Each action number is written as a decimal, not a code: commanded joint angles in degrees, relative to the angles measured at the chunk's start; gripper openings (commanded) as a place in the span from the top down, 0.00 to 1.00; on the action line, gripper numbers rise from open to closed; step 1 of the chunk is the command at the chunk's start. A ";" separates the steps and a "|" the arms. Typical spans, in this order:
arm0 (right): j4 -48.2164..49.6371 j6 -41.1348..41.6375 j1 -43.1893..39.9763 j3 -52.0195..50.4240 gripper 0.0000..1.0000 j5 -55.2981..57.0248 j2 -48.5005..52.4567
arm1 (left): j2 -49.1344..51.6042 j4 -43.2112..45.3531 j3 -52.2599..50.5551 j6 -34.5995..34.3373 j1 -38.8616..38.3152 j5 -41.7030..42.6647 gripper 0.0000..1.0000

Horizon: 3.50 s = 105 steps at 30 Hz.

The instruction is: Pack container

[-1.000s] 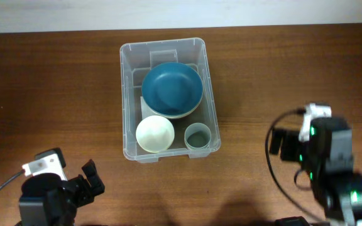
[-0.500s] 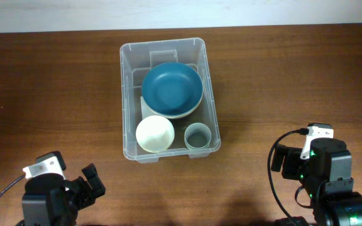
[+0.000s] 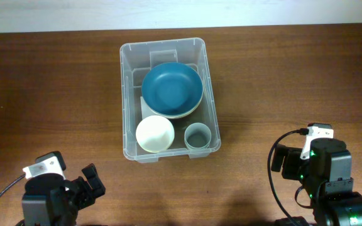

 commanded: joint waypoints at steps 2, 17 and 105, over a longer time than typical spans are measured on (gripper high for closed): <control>2.25 0.48 0.26 -0.17 0.01 -4.17 -2.56 | -0.17 -0.20 -0.31 -0.74 -0.11 -0.63 0.01; 24.33 -0.90 0.31 -26.97 0.01 -8.31 -32.46 | -0.17 -0.20 -0.31 -0.74 -0.11 -0.63 0.01; 55.28 -14.62 -2.05 -50.27 0.01 -7.21 -38.03 | -29.81 33.00 -35.17 14.75 1.55 -3.19 0.01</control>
